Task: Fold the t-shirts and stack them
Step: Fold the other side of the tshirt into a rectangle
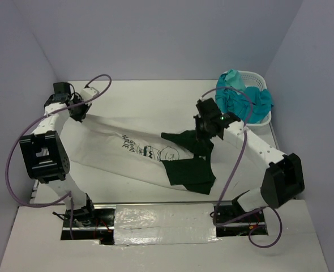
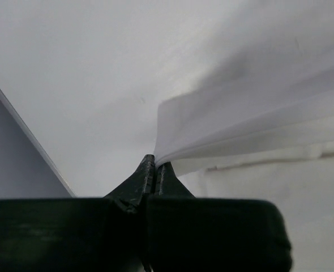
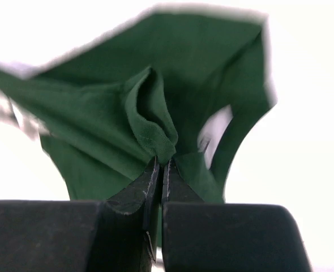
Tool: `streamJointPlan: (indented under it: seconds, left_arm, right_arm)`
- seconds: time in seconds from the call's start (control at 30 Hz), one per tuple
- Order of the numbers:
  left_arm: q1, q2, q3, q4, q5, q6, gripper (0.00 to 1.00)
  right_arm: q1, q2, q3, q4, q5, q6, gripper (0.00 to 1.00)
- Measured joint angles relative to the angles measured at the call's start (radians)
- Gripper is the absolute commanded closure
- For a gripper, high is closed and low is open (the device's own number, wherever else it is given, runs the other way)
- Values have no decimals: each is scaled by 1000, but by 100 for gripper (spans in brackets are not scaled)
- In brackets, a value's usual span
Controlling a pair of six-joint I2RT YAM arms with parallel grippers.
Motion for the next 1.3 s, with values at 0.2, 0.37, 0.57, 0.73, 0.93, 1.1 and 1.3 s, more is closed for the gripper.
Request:
streamJointPlan:
  seconds: [0.2,0.37,0.57,0.73,0.93,1.1,1.3]
  left_arm:
    - [-55,151,229,110,39,-112,100]
    - [-108,294,334,224,36,-181,100]
    - [-122,405,375,248,23,-212,100]
    - [-113,386,332,285,14,-209,100]
    - [-53,289,237,251,42,-167,100]
    - [-12,174,105,216,48,-76,100]
    - [-14,130,0,182,61,10,100]
  right_arm:
    - [-166,248,377,17,53,-73,100]
    - [-204,385,517,66,92,-142,100]
    - [-203,476,575,60,99,-181,100]
    - [-183,423,525,67,94,-180,100]
    - [-13,181,242,66,90,-95,100]
    - [105,56,68,51,63,11,100]
    - [147,34,1,-2,73,85,100]
